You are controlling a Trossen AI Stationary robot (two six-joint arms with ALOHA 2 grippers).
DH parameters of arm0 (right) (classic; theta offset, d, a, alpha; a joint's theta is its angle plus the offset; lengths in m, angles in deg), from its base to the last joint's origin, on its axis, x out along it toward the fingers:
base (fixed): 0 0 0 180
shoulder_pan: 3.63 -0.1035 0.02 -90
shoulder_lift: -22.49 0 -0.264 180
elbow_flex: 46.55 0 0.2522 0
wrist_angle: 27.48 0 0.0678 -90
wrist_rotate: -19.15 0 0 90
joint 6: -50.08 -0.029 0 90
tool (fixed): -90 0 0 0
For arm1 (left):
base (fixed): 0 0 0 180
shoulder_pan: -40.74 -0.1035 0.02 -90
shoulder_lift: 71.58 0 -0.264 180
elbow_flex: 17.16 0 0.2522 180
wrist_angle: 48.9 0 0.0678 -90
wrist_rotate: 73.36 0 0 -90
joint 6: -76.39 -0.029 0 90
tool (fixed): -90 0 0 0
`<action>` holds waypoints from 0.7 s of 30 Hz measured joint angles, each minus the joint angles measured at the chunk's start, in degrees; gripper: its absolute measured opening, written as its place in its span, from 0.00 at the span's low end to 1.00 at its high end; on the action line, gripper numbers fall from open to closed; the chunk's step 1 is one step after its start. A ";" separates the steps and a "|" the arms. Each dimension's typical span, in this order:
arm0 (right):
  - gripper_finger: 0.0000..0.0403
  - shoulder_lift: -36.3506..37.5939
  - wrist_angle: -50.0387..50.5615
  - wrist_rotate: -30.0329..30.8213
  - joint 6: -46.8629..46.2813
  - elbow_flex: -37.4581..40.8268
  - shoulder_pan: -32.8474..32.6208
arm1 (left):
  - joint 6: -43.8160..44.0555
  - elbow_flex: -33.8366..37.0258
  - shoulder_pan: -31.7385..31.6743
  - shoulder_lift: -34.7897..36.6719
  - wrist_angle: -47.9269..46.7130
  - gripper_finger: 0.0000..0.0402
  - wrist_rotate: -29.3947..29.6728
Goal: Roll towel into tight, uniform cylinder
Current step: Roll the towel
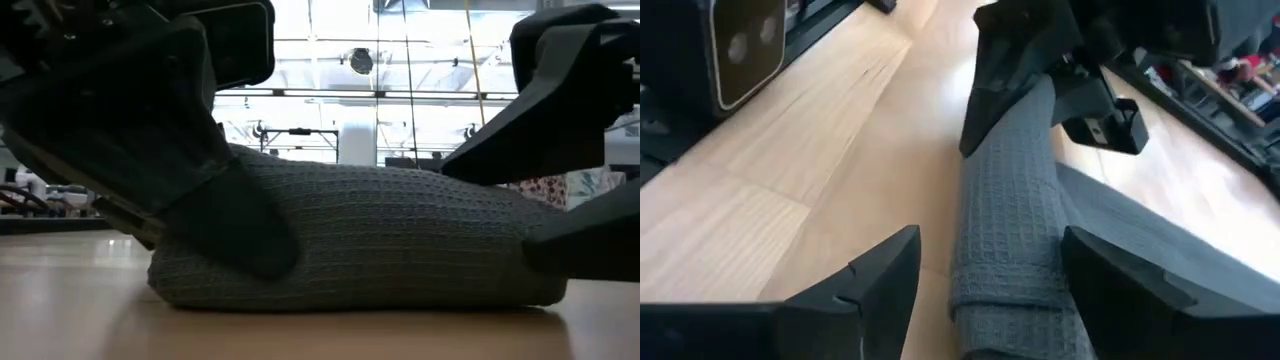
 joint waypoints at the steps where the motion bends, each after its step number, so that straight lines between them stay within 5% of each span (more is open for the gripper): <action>1: 0.58 -0.22 -0.30 -0.04 -0.16 0.00 0.17 | 0.07 0.00 0.00 0.00 0.00 0.13 0.00; 14: 0.54 -0.71 2.58 -9.03 -13.79 -0.04 5.57 | -0.24 -0.10 0.11 0.09 -2.66 0.13 0.29; 21: 0.35 -0.64 2.52 -12.74 -17.25 -0.09 6.62 | 2.55 -0.17 0.32 0.22 -4.81 0.19 0.68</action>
